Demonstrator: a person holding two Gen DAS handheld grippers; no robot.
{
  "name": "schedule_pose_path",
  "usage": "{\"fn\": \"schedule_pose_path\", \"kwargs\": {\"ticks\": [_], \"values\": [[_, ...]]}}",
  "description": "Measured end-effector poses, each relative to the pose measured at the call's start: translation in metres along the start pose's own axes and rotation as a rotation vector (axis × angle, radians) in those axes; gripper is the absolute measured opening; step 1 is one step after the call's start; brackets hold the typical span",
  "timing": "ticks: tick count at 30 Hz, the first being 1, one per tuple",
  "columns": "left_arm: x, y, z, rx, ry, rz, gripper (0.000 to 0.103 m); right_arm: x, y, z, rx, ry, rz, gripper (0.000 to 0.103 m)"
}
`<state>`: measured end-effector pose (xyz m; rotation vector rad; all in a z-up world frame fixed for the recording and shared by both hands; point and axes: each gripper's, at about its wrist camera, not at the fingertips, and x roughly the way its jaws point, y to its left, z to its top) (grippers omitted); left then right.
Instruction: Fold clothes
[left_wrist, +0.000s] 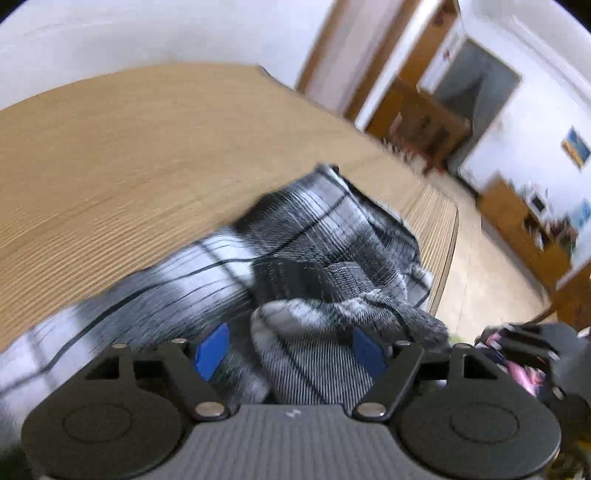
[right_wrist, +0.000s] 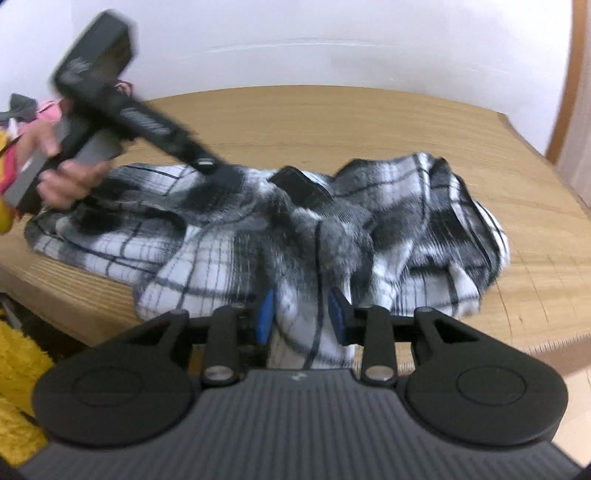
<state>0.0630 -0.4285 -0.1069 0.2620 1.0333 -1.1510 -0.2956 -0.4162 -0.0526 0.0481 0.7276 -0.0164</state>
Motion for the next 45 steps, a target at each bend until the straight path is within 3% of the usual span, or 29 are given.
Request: {"fn": "schedule_pose_path", "kwargs": {"ticks": [4,7,8,12,15,18,20,23,26,30,32,34,37,39,40,41,45], "values": [[0.034,-0.006,0.015,-0.052,0.078,-0.035,0.072,-0.003,0.006,-0.016,0.074,-0.028,-0.073,0.035],[0.035,-0.018,0.012,-0.05,0.054,-0.084,0.027,0.001,0.002,-0.027,0.163,-0.049,-0.106,0.035],[0.028,-0.025,0.011,-0.043,0.04,-0.091,0.02,0.003,-0.002,-0.031,0.19,-0.05,-0.111,0.035],[-0.035,-0.057,0.001,-0.048,-0.106,-0.119,0.018,0.002,-0.017,-0.036,0.177,-0.033,-0.094,0.035],[-0.095,-0.078,-0.011,-0.078,-0.226,-0.074,0.018,-0.005,-0.027,-0.036,0.113,-0.027,-0.068,0.035],[-0.146,-0.092,-0.024,-0.129,-0.345,0.001,0.018,-0.01,-0.037,-0.035,0.032,-0.027,-0.003,0.039],[-0.172,-0.105,-0.027,-0.136,-0.421,0.077,0.018,-0.008,-0.042,-0.032,-0.027,-0.038,0.042,0.056],[-0.198,-0.129,-0.028,-0.163,-0.521,0.191,0.018,0.008,-0.046,-0.022,-0.091,-0.064,0.097,0.057],[-0.223,-0.155,-0.03,-0.178,-0.614,0.25,0.018,0.024,-0.049,-0.01,-0.117,-0.118,0.121,0.057],[-0.241,-0.193,-0.025,-0.116,-0.68,0.364,0.019,0.034,-0.055,-0.002,-0.132,-0.157,0.127,0.057],[-0.249,-0.204,-0.025,-0.115,-0.694,0.39,0.019,0.032,-0.058,-0.003,-0.158,-0.174,0.152,0.059],[-0.256,-0.215,-0.028,-0.119,-0.71,0.411,0.019,0.031,-0.062,-0.003,-0.171,-0.191,0.156,0.067],[-0.259,-0.225,-0.034,-0.138,-0.732,0.441,0.019,0.037,-0.069,-0.001,-0.127,-0.211,0.16,0.067],[-0.26,-0.23,-0.038,-0.151,-0.733,0.472,0.019,0.043,-0.079,0.004,-0.08,-0.206,0.208,0.058],[-0.261,-0.229,-0.043,-0.172,-0.73,0.483,0.019,0.042,-0.083,0.009,-0.085,-0.2,0.233,0.033],[-0.262,-0.227,-0.047,-0.195,-0.727,0.495,0.02,0.04,-0.089,0.015,-0.105,-0.201,0.255,0.022],[-0.256,-0.204,-0.074,-0.325,-0.701,0.577,0.022,0.028,-0.11,0.044,-0.232,-0.186,0.346,0.018]]}}
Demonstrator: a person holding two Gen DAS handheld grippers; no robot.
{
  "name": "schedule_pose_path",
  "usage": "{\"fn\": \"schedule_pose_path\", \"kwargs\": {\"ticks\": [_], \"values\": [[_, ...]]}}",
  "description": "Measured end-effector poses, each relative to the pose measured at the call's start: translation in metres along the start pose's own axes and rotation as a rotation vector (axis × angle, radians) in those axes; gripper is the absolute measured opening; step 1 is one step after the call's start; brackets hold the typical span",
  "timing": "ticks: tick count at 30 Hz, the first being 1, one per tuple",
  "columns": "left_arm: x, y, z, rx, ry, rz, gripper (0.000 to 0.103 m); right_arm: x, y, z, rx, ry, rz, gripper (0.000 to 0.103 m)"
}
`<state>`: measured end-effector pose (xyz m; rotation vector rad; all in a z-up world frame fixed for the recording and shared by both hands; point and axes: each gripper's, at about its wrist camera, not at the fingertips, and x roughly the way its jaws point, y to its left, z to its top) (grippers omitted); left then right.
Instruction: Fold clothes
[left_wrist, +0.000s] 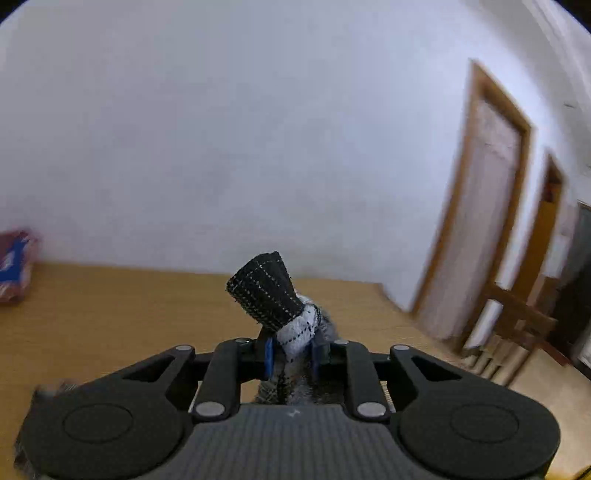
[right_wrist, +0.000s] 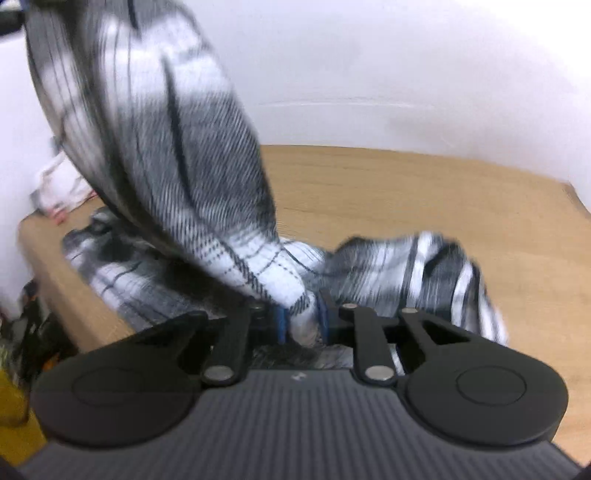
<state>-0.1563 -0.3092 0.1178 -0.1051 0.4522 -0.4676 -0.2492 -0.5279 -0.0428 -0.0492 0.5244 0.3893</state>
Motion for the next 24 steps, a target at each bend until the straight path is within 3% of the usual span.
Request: {"fn": "schedule_pose_path", "kwargs": {"ticks": [3,6,9,13,19,22,24], "values": [[0.038,0.043,-0.025,-0.073,0.056,0.136,0.025,0.006,-0.015,0.019,-0.074,0.076,0.079,0.018],[0.1,0.103,-0.071,-0.139,0.24,0.286,0.028,0.039,-0.023,0.028,-0.095,0.177,0.091,0.019],[0.132,0.155,-0.123,-0.232,0.448,0.355,0.028,0.085,-0.025,0.029,-0.076,0.268,0.023,0.035],[0.108,0.162,-0.133,-0.241,0.479,0.304,0.032,0.099,-0.014,0.031,-0.098,0.31,-0.048,0.04],[0.092,0.145,-0.096,-0.031,0.419,0.203,0.068,0.076,0.002,0.045,-0.188,0.272,-0.067,0.048],[0.13,0.159,-0.083,0.021,0.462,0.096,0.071,0.078,0.015,0.05,-0.134,0.239,-0.119,0.06],[0.161,0.169,-0.077,0.035,0.515,0.038,0.071,0.081,0.024,0.05,-0.094,0.236,-0.148,0.061]]}}
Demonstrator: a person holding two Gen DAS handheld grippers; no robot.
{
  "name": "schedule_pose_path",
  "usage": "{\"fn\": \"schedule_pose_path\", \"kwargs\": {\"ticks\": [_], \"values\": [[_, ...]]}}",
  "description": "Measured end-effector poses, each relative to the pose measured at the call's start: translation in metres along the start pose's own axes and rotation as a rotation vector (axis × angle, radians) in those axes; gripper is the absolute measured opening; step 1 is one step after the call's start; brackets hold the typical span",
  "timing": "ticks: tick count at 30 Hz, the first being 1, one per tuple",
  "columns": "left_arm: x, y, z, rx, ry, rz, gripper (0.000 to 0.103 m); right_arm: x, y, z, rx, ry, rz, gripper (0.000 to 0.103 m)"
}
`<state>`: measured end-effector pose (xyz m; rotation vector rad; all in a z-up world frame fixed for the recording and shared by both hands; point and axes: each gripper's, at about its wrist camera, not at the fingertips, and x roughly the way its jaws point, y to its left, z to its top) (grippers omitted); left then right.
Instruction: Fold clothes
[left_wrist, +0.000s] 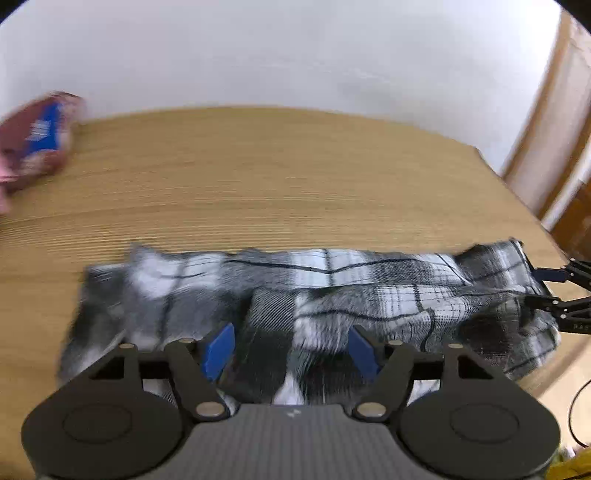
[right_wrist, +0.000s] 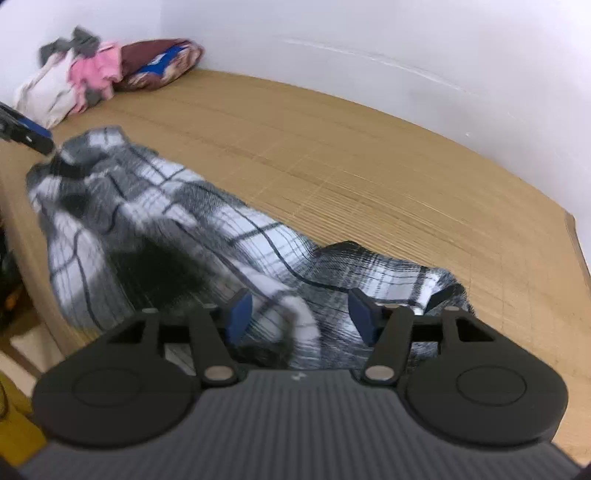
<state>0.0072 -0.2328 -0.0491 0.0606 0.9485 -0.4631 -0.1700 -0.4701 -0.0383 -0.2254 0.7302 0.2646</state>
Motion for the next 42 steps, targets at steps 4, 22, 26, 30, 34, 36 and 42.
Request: {"fn": "schedule_pose_path", "kwargs": {"ticks": [4,22,26,30,34,36,42], "values": [[0.062,0.015,0.014,0.037,0.146,-0.056,0.07,0.004,0.023,-0.003,0.031,0.03,-0.043,0.061],[-0.013,0.032,0.048,-0.091,-0.137,-0.007,0.016,0.006,0.027,-0.016,0.357,-0.058,-0.337,0.061],[0.041,0.05,0.032,-0.114,0.014,0.035,0.018,0.026,0.018,-0.011,0.444,-0.082,-0.358,0.061],[0.08,0.054,0.013,-0.103,0.059,0.113,0.025,0.047,0.015,-0.006,0.466,-0.057,-0.386,0.061],[0.069,0.059,0.016,-0.133,0.027,0.106,0.028,0.037,0.017,0.001,0.476,-0.086,-0.42,0.061],[0.055,0.064,0.018,-0.149,-0.003,0.1,0.031,0.023,0.023,0.006,0.459,-0.116,-0.435,0.061],[0.036,0.066,0.021,-0.16,-0.027,0.095,0.03,0.009,0.063,0.018,0.433,-0.17,-0.161,0.061]]}}
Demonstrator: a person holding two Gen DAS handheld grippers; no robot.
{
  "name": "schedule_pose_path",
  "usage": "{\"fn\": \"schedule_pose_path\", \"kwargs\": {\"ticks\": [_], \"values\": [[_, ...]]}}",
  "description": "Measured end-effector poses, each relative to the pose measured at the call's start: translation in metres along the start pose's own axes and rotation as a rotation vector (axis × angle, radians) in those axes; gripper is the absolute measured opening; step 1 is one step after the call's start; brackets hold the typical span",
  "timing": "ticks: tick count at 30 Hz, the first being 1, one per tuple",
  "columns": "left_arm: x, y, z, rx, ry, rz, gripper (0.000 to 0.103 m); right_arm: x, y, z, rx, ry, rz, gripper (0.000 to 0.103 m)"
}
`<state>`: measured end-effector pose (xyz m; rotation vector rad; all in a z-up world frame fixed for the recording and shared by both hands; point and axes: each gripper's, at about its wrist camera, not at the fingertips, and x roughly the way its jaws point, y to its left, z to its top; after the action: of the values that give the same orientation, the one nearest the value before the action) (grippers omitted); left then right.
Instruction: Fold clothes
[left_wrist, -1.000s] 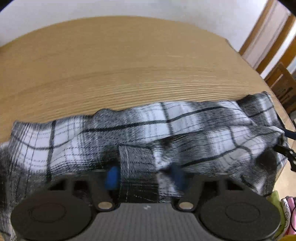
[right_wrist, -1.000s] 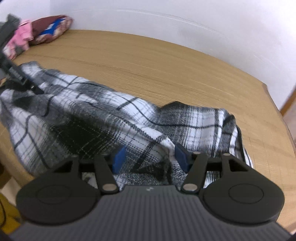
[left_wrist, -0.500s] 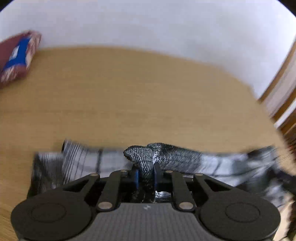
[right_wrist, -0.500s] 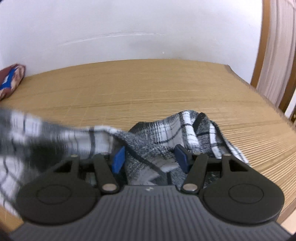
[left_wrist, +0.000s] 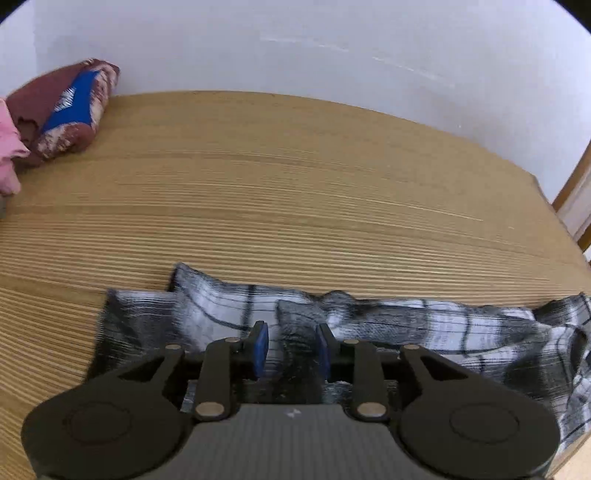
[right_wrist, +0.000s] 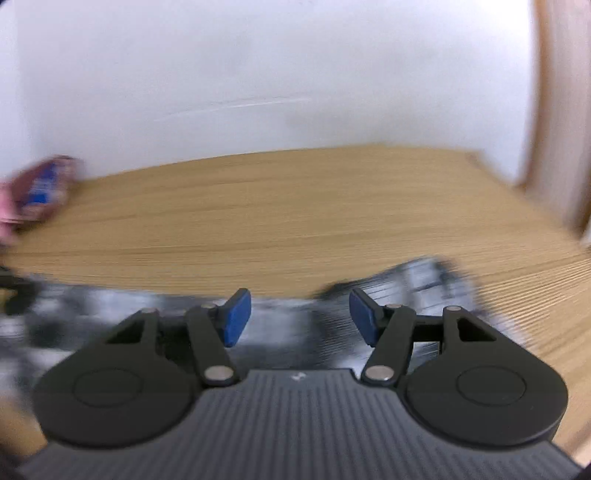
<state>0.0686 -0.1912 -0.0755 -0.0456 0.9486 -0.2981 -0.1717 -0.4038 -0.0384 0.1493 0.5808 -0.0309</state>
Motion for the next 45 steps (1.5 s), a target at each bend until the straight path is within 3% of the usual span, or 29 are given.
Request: {"fn": "schedule_pose_path", "kwargs": {"ticks": [3,7,10,13,16,18,19,22,24,26,28,32,34,38,41,45], "values": [[-0.005,-0.004,0.001,0.008,0.004,-0.03,0.03,0.022,0.034,-0.019,-0.097,0.103,0.094,0.061],[-0.005,-0.035,-0.004,0.144,0.012,-0.113,0.045,0.043,0.067,-0.05,-0.281,0.293,0.08,0.061],[0.002,-0.058,-0.018,0.242,0.021,-0.119,0.05,0.029,0.069,-0.055,-0.294,0.323,0.089,0.061],[0.012,-0.069,-0.029,0.291,0.052,-0.08,0.048,0.014,0.055,-0.033,-0.224,0.34,0.147,0.061],[0.003,-0.068,-0.029,0.249,0.059,-0.151,0.048,0.01,0.039,0.003,-0.163,0.258,0.214,0.06],[-0.008,-0.08,-0.027,0.258,0.043,-0.199,0.048,0.019,0.028,0.031,-0.131,0.217,0.26,0.05],[-0.014,-0.088,-0.026,0.265,0.032,-0.215,0.049,0.024,0.023,0.046,-0.114,0.197,0.282,0.039],[-0.029,-0.114,-0.031,0.26,-0.02,-0.234,0.049,0.067,0.031,0.07,-0.172,0.272,0.331,0.029],[-0.04,-0.126,-0.033,0.25,-0.089,-0.187,0.05,0.096,0.045,0.07,-0.244,0.37,0.351,0.028],[-0.04,-0.124,-0.033,0.244,-0.135,-0.055,0.052,0.112,0.059,0.061,-0.321,0.451,0.361,0.028],[-0.028,-0.114,-0.03,0.235,-0.12,0.107,0.051,0.119,0.066,0.05,-0.387,0.483,0.361,0.028],[-0.017,-0.071,-0.028,0.117,-0.063,0.32,0.046,0.12,0.061,0.036,-0.47,0.498,0.37,0.029],[-0.031,-0.059,-0.028,0.047,-0.062,0.276,0.046,0.117,0.061,0.037,-0.501,0.49,0.385,0.029],[-0.048,-0.089,-0.035,0.03,-0.015,-0.036,0.05,0.114,0.05,0.048,-0.476,0.468,0.392,0.034],[-0.031,-0.132,-0.048,0.047,0.069,-0.241,0.051,0.122,0.038,0.05,-0.409,0.499,0.38,0.037],[-0.006,-0.163,-0.06,0.105,0.147,-0.245,0.049,0.134,0.043,0.042,-0.409,0.533,0.375,0.042]]}}
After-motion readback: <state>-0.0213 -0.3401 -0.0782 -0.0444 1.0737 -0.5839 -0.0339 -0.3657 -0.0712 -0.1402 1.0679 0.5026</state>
